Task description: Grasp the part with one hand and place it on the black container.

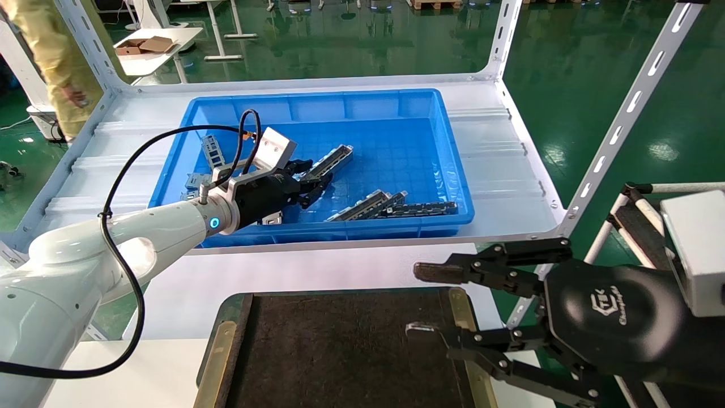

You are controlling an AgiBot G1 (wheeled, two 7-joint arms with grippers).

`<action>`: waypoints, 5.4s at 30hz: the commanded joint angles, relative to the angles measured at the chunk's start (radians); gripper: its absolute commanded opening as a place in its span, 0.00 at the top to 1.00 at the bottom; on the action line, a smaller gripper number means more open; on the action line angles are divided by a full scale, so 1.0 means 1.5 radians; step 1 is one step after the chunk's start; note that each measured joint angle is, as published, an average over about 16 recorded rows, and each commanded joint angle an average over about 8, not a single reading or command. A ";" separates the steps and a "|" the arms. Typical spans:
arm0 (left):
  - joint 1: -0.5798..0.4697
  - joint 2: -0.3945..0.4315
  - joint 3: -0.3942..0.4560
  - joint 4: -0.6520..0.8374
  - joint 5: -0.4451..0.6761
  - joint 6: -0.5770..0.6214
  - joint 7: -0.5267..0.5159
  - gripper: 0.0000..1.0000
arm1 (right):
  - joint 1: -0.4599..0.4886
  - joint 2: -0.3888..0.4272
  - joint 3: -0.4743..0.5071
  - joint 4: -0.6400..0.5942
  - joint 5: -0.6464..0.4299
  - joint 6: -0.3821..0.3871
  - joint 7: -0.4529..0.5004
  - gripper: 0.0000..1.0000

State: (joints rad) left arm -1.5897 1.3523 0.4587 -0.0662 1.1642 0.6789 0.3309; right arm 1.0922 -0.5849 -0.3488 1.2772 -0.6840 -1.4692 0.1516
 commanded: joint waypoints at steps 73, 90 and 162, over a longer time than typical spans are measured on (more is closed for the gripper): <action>0.497 -0.234 -0.019 -0.469 -0.170 0.355 -0.161 1.00 | 0.000 0.000 -0.001 0.000 0.001 0.000 0.000 1.00; 0.623 -0.120 -0.007 -0.561 -0.130 0.001 -0.265 1.00 | 0.000 0.000 -0.001 0.000 0.001 0.000 -0.001 1.00; 0.525 0.009 0.283 -0.541 -0.332 -0.519 -0.405 0.00 | 0.001 0.001 -0.002 0.000 0.001 0.001 -0.001 0.00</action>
State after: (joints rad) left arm -0.8042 1.3657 0.8823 -0.8781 0.6689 -0.0979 -0.2770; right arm 1.0930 -0.5837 -0.3518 1.2772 -0.6819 -1.4680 0.1501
